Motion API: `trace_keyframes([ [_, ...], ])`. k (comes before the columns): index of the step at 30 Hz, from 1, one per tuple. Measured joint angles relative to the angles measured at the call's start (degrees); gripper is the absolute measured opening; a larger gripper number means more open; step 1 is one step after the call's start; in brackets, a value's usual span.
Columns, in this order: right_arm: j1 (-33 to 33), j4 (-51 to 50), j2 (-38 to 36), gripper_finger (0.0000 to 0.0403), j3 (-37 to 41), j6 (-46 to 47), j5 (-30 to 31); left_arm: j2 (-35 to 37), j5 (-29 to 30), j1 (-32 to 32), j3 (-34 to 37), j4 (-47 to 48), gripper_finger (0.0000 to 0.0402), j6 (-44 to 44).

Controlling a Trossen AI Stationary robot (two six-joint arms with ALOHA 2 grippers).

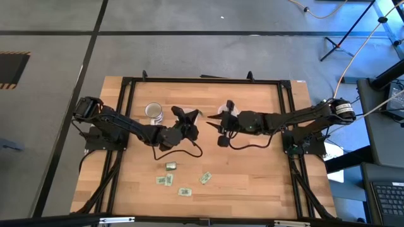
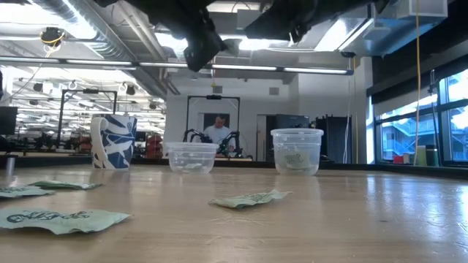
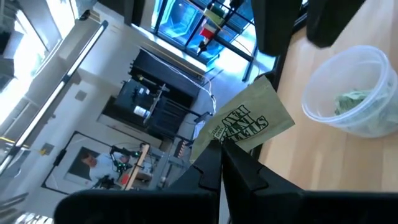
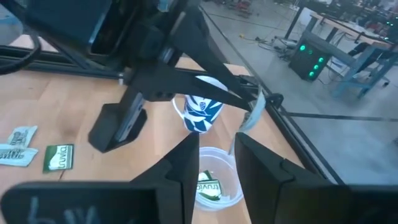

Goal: Pick and place items into bin
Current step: Put the white stevia packet into the right transparent bin

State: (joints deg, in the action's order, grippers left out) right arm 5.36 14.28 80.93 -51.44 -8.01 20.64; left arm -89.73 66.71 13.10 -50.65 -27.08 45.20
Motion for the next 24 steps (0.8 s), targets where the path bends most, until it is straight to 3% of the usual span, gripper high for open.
trace_keyframes([
  [16, -0.76, 4.96, 0.02, 0.0106, 0.0, 0.12, 0.66, 0.02, -0.4, 0.09, 0.0, -9.08, 0.0003, 3.9],
  [24, -1.68, 6.6, 0.11, 0.0106, 0.0, 0.31, 0.74, 0.02, -3.71, 0.11, 0.0, -10.03, 0.0003, 3.48],
])
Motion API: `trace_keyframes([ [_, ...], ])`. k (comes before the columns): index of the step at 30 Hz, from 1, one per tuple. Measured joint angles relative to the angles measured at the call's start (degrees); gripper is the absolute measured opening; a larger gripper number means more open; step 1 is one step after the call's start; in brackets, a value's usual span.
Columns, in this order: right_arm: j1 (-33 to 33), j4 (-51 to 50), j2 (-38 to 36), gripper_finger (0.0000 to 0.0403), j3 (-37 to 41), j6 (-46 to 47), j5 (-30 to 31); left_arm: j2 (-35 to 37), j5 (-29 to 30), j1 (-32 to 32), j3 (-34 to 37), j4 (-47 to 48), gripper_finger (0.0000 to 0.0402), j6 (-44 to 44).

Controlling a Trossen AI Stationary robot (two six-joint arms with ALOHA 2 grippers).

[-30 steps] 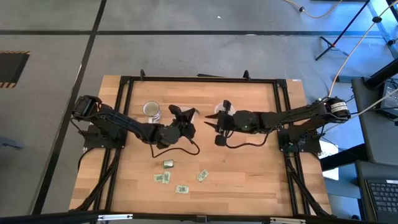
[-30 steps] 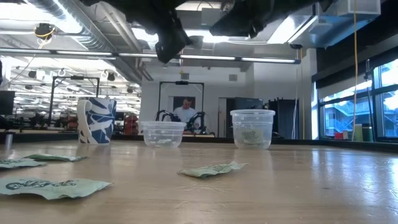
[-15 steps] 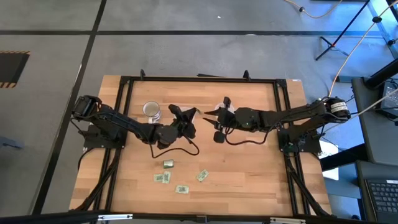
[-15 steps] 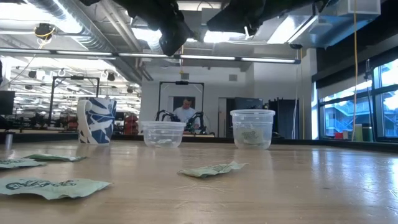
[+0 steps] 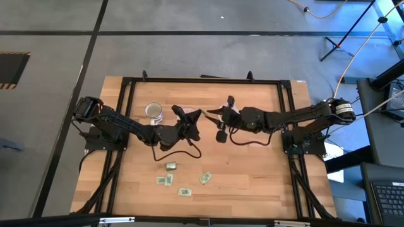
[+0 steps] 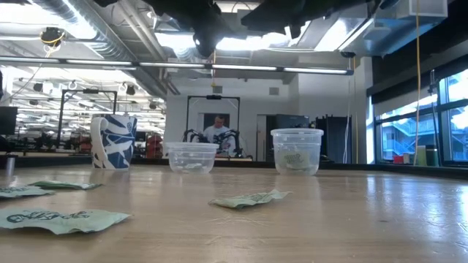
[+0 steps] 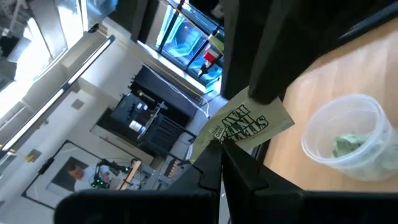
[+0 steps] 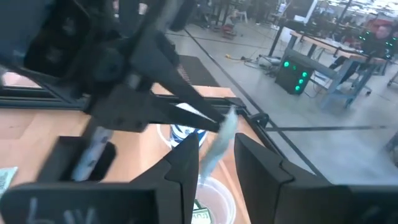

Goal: Pick and place items into bin
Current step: Put the white stevia packet into the right transparent bin

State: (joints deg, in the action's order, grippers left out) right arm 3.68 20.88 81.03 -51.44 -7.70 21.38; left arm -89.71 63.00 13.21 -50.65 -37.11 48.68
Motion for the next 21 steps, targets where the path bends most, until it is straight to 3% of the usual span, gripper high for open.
trace_keyframes([
  [13, -1.07, -0.14, 0.29, 0.01, 0.0, 2.64, 0.01, 0.0, -0.09, -0.02, -0.04, -3.91, 0.0003, 0.66],
  [21, -1.05, -0.2, 0.29, 0.0029, 0.0, 1.11, -1.3, 0.0, -0.11, -0.01, -0.04, -3.86, 0.0004, 0.6],
])
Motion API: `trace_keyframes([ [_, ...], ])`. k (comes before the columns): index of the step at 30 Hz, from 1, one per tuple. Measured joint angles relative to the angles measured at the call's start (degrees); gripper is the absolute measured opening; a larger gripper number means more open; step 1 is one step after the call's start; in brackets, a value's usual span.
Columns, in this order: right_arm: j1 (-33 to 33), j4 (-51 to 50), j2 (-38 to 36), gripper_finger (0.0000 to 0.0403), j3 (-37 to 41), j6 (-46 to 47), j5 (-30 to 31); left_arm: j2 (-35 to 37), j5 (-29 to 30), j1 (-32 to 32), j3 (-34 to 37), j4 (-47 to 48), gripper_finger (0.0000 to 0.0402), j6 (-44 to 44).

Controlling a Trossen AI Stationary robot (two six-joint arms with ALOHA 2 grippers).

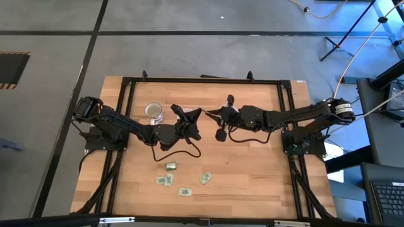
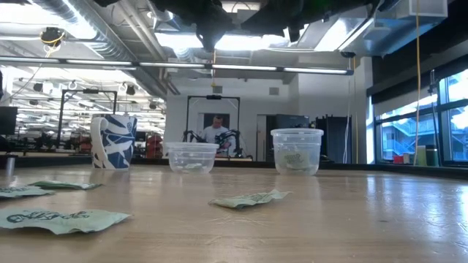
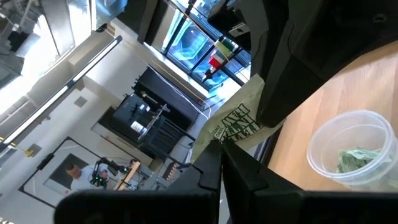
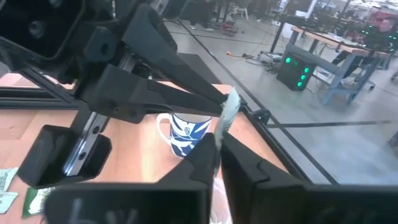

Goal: Pick and place items into bin
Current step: Put the white stevia packet into the right transparent bin

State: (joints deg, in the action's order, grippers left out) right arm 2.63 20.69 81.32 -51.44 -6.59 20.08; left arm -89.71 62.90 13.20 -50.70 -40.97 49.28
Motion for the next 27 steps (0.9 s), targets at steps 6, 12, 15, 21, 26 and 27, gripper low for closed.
trace_keyframes([
  [6, 0.0, -0.05, 0.0, 0.0014, 0.0, 0.11, -0.45, 0.0, 0.02, 0.01, 0.0, 0.2, 0.0012, 2.26],
  [12, 0.0, -0.33, 0.0, 0.0006, 0.0, 0.15, -0.45, 0.0, -0.09, -0.01, 0.0, 0.48, 0.0056, 3.07],
  [15, 0.0, -0.43, 0.0, 0.0006, 0.0, 0.15, -0.45, 0.0, -0.2, 0.01, 0.0, 0.48, 0.0082, 2.46],
  [21, 0.0, -1.82, -0.04, 0.0005, 0.0, 0.11, -0.21, 0.0, 1.14, 0.87, 0.0, 0.46, 0.0124, 1.56],
  [26, -0.24, -3.78, -0.09, 0.0005, 0.0, -1.14, 2.43, 0.0, 4.59, 2.84, 0.0, 0.97, 0.0138, -1.37],
  [27, -0.24, -4.78, -0.09, 0.0005, 0.0, -1.18, 3.49, 0.0, 5.62, 3.17, 0.0, 1.63, 0.0139, -2.17],
])
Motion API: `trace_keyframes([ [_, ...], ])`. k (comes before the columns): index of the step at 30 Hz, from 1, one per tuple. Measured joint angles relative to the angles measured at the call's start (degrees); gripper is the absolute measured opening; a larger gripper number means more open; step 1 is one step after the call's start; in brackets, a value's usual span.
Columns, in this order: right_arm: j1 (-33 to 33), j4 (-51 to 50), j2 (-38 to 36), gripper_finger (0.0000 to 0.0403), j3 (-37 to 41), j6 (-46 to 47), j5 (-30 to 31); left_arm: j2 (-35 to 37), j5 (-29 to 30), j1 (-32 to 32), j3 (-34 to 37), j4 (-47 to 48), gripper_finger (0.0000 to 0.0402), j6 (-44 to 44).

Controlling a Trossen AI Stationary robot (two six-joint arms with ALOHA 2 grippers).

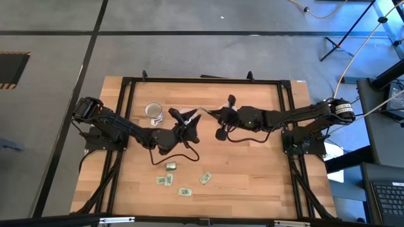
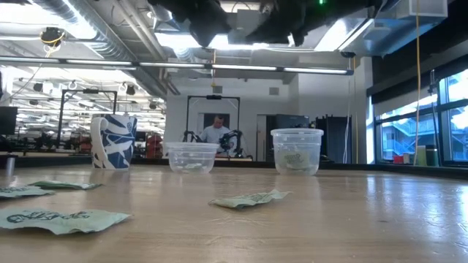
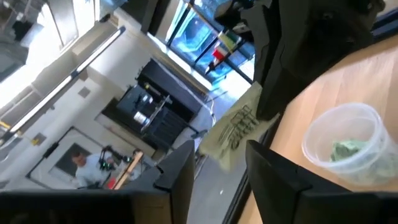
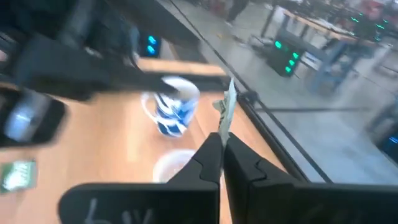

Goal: Pick and place items into bin
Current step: Put the white stevia packet into the right transparent bin

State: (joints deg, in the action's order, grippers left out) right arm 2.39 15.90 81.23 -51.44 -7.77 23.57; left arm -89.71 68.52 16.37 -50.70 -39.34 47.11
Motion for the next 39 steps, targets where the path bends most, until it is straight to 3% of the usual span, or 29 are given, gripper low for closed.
trace_keyframes([
  [3, -0.38, -6.34, -0.94, 0.0005, -0.04, 2.84, 1.68, 0.0, 3.03, 0.92, 0.0, 2.99, 0.0138, -2.33],
  [9, -4.15, -29.7, -3.32, 0.0003, -3.34, 16.32, 1.45, 0.0, 5.48, 1.32, 0.0, 11.08, 0.013, -8.83],
  [13, -8.78, -39.78, -3.28, 0.0004, -5.57, 19.79, -7.68, 0.0, 0.91, 0.99, 0.0, 16.58, 0.0128, -17.03],
  [17, -13.37, -42.74, -3.28, 0.0004, -5.76, 19.76, -14.93, 0.75, -11.1, -0.02, 0.0, 24.1, 0.0127, -27.38],
  [23, -18.22, -46.57, -3.26, 0.0005, -5.52, 20.91, -17.83, 2.93, -34.23, -2.81, 0.0, 35.31, 0.0126, -40.7],
  [32, -19.47, -48.78, 0.23, 0.0006, -5.48, 20.94, -25.72, 3.06, -68.6, -5.44, 1.45, 38.11, 0.0117, -44.52],
  [36, -19.47, -48.83, 2.27, 0.0006, -5.42, 20.85, -26.23, 3.06, -76.51, -5.57, 3.3, 34.43, 0.0116, -44.5],
  [39, -19.5, -48.66, 3.36, 0.0006, -5.42, 20.85, -25.69, 3.06, -77.3, -5.54, 4.04, 33.96, 0.0115, -44.47],
])
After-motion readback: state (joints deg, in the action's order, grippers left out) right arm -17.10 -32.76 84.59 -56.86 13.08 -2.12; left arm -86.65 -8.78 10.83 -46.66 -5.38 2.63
